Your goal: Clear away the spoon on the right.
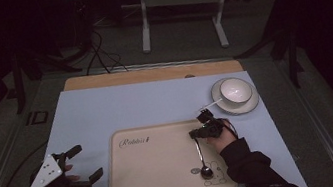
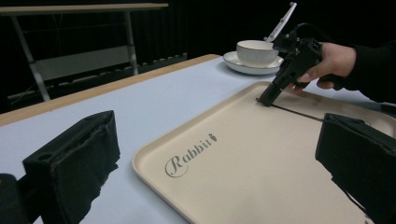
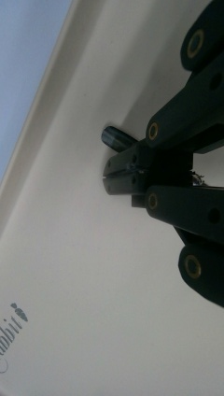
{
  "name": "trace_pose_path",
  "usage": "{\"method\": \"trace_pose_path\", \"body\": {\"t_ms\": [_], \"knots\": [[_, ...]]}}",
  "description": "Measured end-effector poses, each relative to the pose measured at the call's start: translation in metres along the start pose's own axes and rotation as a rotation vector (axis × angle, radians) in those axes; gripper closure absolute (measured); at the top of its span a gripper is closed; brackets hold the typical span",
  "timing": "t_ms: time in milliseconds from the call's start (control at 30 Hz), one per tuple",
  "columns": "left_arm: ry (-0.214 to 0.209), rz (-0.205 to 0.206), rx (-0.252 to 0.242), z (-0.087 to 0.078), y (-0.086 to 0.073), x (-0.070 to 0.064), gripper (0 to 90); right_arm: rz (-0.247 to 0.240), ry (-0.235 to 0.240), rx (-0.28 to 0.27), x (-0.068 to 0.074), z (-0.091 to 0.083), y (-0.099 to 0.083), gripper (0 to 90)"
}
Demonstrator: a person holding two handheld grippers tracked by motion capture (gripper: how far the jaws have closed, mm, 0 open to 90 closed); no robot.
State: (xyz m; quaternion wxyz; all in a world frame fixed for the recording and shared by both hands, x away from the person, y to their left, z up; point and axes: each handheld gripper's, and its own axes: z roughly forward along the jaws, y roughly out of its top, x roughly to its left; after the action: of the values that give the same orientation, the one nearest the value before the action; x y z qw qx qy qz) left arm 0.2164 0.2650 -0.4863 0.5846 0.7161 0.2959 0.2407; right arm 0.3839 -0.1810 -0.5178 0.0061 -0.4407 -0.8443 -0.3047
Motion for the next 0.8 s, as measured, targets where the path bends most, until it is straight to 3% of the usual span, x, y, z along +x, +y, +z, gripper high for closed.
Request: {"method": "trace_pose_path", "body": {"t_ms": [200, 400, 667, 700, 800], "knots": [[-0.001, 0.001, -0.001, 0.0, 0.0, 0.0, 0.0, 0.008, -0.002, -0.017, -0.003, -0.006, -0.002, 90.0], [-0.001, 0.003, 0.0, 0.0, 0.0, 0.0, 0.0, -0.011, 0.02, -0.087, 0.002, -0.022, 0.0, 78.8], [-0.003, 0.002, -0.002, 0.0, 0.0, 0.0, 0.0, -0.032, 0.043, -0.222, 0.011, -0.043, -0.002, 28.3], [-0.004, 0.002, -0.003, 0.0, 0.0, 0.0, 0.0, -0.05, 0.063, -0.228, 0.011, -0.045, -0.003, 23.3], [-0.004, 0.001, -0.002, 0.0, 0.0, 0.0, 0.0, -0.057, 0.064, -0.255, 0.011, -0.051, -0.005, 18.4]]}}
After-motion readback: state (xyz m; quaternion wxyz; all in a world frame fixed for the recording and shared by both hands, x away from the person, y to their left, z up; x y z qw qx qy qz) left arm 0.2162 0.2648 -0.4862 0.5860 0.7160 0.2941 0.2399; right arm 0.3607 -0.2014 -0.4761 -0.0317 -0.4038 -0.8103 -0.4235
